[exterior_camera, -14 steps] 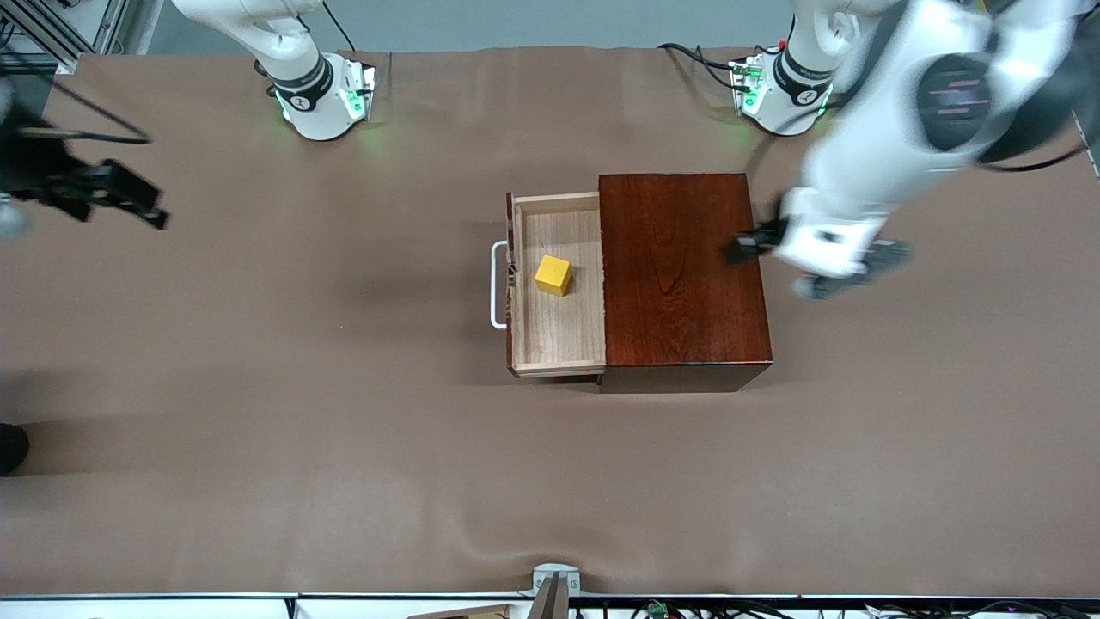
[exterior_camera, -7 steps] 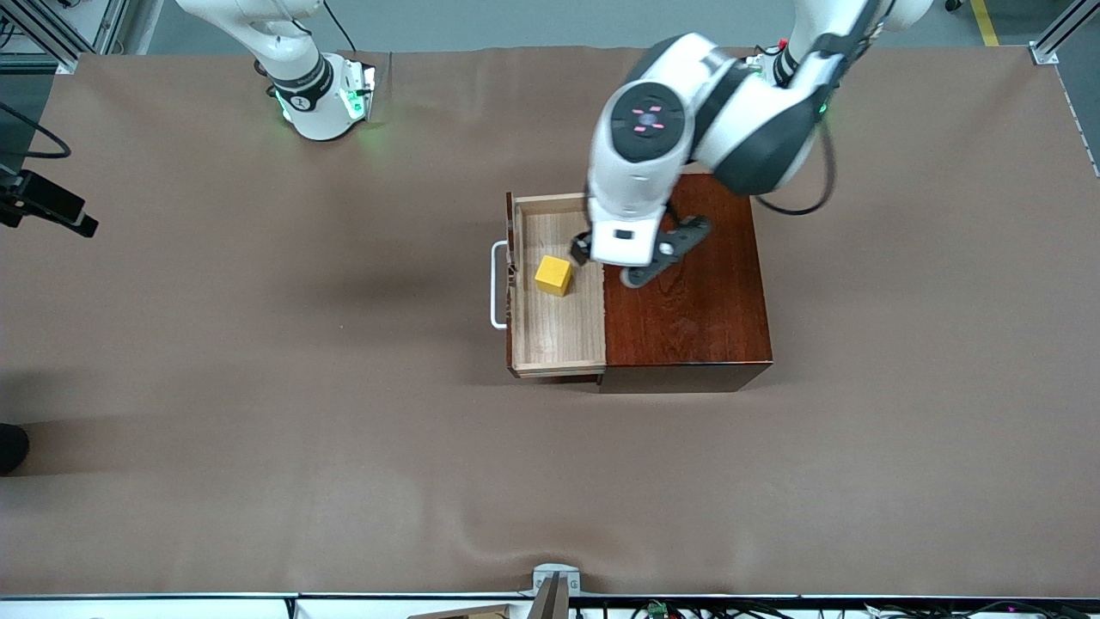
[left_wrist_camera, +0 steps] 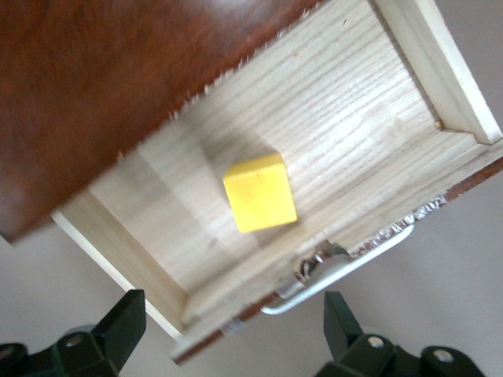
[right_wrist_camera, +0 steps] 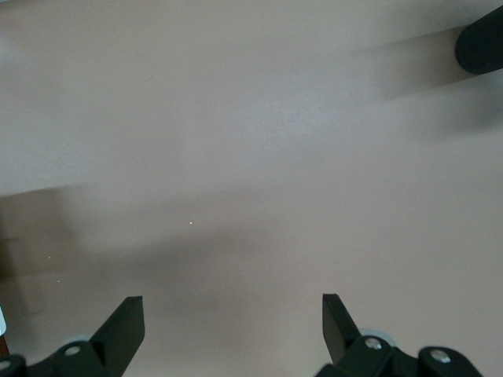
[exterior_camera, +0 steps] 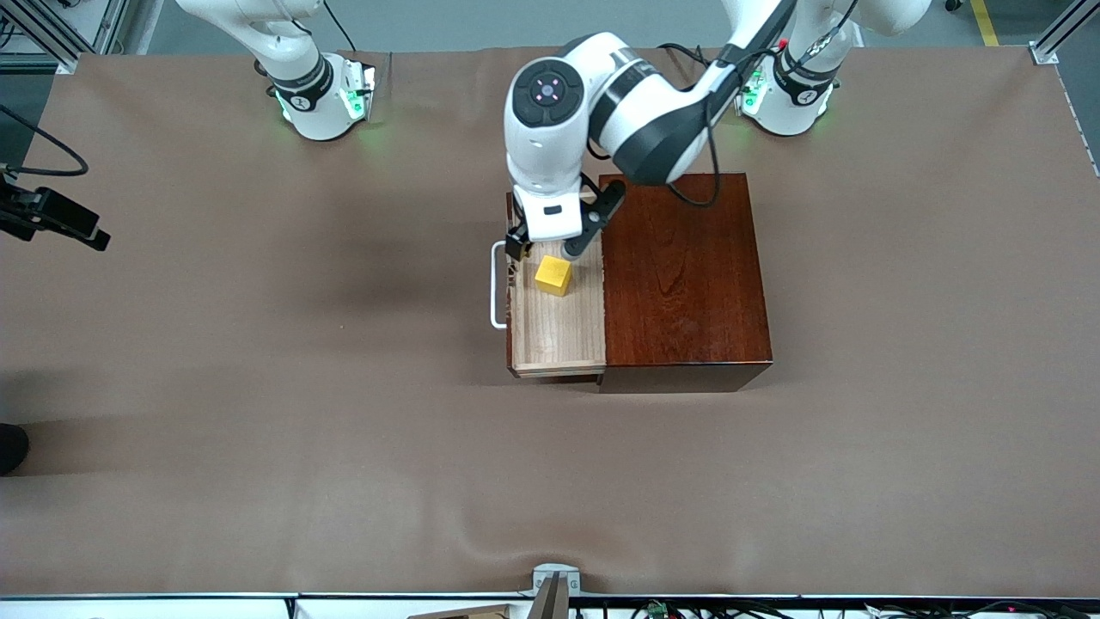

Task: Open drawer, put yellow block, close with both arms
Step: 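Lower the left gripper against the drawer front beside the cube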

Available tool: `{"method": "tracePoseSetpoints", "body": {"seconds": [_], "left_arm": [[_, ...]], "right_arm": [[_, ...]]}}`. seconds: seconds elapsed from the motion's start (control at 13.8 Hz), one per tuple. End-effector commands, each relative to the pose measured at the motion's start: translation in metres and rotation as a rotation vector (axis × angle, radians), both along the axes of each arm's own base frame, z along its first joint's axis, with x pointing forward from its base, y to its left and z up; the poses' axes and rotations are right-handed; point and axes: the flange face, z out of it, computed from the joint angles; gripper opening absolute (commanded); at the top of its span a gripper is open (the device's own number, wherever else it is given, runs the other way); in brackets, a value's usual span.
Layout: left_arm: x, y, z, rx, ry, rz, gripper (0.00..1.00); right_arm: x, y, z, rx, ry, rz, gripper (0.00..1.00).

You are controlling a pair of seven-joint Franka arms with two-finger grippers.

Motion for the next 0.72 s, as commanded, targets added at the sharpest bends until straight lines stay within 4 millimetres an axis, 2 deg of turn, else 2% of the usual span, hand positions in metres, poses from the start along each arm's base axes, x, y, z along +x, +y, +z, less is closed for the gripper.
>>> {"method": "tracePoseSetpoints", "body": {"seconds": [0.0, 0.07, 0.29, 0.51, 0.65], "left_arm": [[0.005, -0.023, -0.01, -0.035, -0.052, 0.145, 1.0], [0.008, -0.031, -0.016, -0.06, -0.064, 0.194, 1.0], [-0.001, -0.055, -0.042, -0.039, -0.075, 0.308, 1.0], [-0.006, -0.069, -0.052, -0.024, -0.171, 0.423, 1.0], [-0.012, -0.078, -0.076, -0.001, -0.175, 0.421, 1.0]], "right_arm": [[-0.012, 0.005, 0.005, -0.011, -0.01, 0.005, 1.0], [-0.012, 0.007, 0.006, -0.011, -0.011, 0.008, 1.0], [-0.012, 0.005, 0.007, -0.011, -0.011, 0.006, 1.0], [-0.011, 0.006, 0.008, -0.008, -0.01, 0.011, 1.0], [-0.01, 0.005, 0.006, -0.003, -0.006, 0.004, 1.0]]}}
